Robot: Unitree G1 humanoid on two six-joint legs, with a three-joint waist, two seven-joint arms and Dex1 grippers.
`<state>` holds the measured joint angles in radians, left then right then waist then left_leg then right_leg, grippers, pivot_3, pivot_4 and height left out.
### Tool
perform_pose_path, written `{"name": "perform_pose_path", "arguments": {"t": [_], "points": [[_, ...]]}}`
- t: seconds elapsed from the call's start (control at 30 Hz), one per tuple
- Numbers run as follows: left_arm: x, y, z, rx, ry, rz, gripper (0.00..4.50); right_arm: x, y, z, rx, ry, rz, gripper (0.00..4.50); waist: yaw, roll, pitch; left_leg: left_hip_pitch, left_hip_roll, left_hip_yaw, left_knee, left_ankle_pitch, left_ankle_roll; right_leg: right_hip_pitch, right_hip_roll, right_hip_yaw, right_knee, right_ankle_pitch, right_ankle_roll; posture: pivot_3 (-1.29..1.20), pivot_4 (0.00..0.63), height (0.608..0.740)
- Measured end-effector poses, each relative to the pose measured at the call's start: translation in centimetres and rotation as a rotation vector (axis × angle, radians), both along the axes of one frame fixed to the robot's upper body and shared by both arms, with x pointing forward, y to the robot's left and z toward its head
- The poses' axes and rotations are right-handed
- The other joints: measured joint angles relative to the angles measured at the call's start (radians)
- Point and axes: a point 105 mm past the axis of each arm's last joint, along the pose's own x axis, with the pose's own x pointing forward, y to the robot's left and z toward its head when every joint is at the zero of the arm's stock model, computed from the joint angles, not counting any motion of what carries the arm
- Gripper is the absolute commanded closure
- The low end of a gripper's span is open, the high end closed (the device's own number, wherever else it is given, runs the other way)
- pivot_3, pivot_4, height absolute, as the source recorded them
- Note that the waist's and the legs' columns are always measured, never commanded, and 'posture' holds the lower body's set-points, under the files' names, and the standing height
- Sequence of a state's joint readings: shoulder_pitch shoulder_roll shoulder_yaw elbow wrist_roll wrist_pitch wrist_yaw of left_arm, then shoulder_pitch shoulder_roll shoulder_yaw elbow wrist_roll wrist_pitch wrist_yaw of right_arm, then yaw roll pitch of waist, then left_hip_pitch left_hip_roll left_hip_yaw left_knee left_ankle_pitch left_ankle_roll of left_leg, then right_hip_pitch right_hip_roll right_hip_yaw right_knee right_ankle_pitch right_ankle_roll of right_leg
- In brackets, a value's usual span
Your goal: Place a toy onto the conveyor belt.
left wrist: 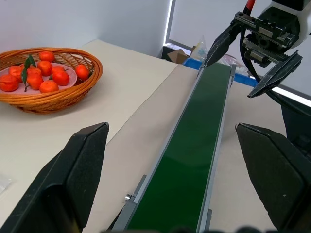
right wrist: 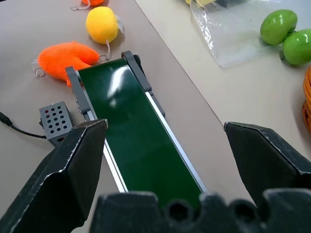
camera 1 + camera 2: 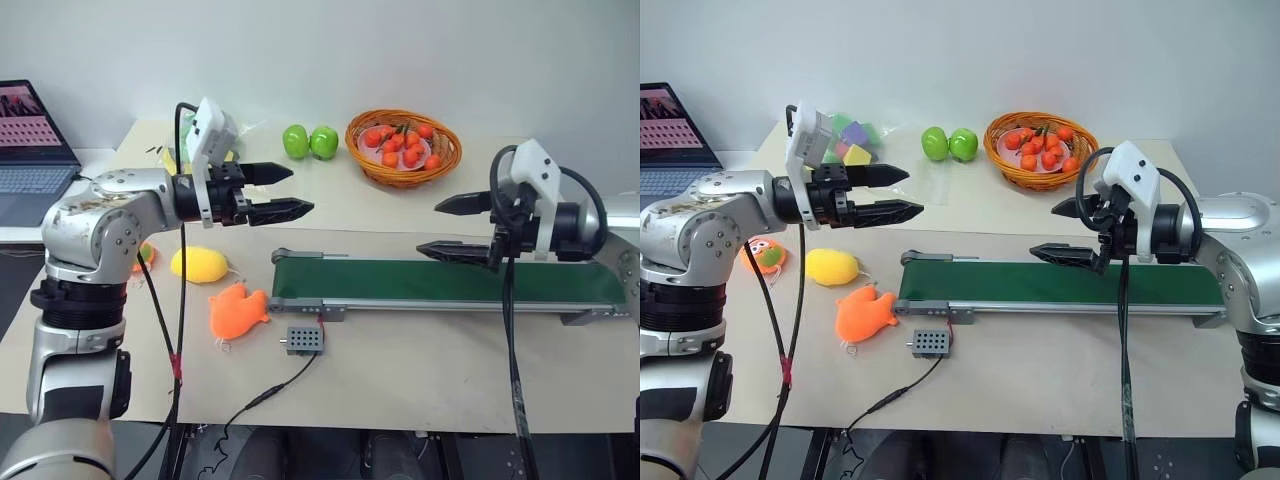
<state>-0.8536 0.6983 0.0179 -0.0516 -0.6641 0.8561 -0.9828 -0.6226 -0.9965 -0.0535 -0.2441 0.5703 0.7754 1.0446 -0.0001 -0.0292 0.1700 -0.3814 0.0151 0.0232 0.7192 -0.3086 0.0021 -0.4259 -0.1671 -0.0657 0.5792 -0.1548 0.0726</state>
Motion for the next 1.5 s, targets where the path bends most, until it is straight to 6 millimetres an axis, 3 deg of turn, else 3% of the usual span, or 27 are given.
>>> {"name": "perform_pose_path", "arguments": {"t": [0.07,0.23,0.4,0.57,0.67,0.9,1.0,1.17,1.37,1.5], "points": [[0.0,0.1,-0.1,0.003,0.001,0.000,0.05,0.0,0.0,0.0,0.000,0.000,0.000,0.00,0.000,0.000,0.000,0.000,0.000,0.000,0.000,0.000,0.000,0.000,0.000,0.000,0.000,0.000,0.000,0.00,0.150,0.738],[0.1,1.2,-2.5,0.004,0.083,0.031,0.05,0.1,-0.2,-0.1,0.004,0.010,-0.005,0.00,-0.004,0.000,0.000,0.000,0.000,0.000,0.000,0.000,0.000,0.000,0.000,0.000,0.000,0.000,0.000,0.00,0.150,0.738],[0.7,3.2,-1.2,-0.040,0.038,0.134,0.05,0.3,0.1,-0.5,0.008,0.029,0.011,0.00,-0.004,0.000,0.000,0.000,0.000,0.000,0.000,0.000,0.000,0.000,0.000,0.000,0.000,0.000,0.000,0.00,0.150,0.738],[2.6,7.6,-2.8,-0.018,0.036,0.377,0.05,0.7,0.7,-0.7,0.023,0.043,0.032,0.00,-0.013,0.000,0.000,0.001,0.000,0.000,-0.001,0.000,0.000,0.000,0.000,0.000,0.000,0.000,0.000,0.00,0.150,0.738],[3.6,11.6,-4.2,0.009,0.063,0.574,0.05,1.1,1.5,-0.8,0.033,0.045,0.062,0.00,-0.016,0.000,0.000,0.001,0.000,0.000,-0.001,0.000,0.000,0.000,0.000,0.000,0.000,0.000,0.000,0.00,0.150,0.738],[3.4,17.1,-6.5,0.005,0.115,0.807,0.05,0.9,4.9,-1.4,0.102,0.060,0.183,0.00,-0.014,0.000,0.000,0.001,0.000,0.000,-0.002,0.000,-0.001,-0.001,0.000,0.000,0.000,0.000,0.000,0.00,0.150,0.738],[2.8,21.0,-7.5,0.025,0.136,0.970,0.05,0.7,6.8,-1.5,0.122,0.068,0.250,0.00,-0.017,0.000,0.000,0.001,0.000,0.000,-0.002,0.001,-0.001,-0.001,0.000,0.000,0.001,0.000,0.000,0.00,0.150,0.738],[1.9,25.6,-7.6,0.062,0.108,1.176,0.05,0.5,7.6,-1.8,0.121,0.083,0.286,0.00,-0.010,0.000,0.000,0.001,0.000,0.000,-0.002,0.001,-0.002,-0.001,0.000,0.000,0.001,0.000,0.000,0.00,0.150,0.738],[1.5,28.1,-10.0,0.095,0.156,1.300,0.05,0.2,7.8,-2.0,0.108,0.095,0.312,0.00,-0.013,0.000,0.000,0.002,0.000,0.000,-0.003,0.001,-0.002,-0.001,0.000,0.000,0.002,0.000,0.000,0.00,0.150,0.738],[2.2,28.1,-12.3,0.111,0.220,1.334,0.05,0.1,8.0,-1.8,0.106,0.089,0.317,0.00,-0.011,0.000,0.000,0.002,0.000,0.000,-0.003,0.001,-0.002,-0.001,0.000,-0.001,0.002,0.000,0.000,0.00,0.150,0.738]]}}
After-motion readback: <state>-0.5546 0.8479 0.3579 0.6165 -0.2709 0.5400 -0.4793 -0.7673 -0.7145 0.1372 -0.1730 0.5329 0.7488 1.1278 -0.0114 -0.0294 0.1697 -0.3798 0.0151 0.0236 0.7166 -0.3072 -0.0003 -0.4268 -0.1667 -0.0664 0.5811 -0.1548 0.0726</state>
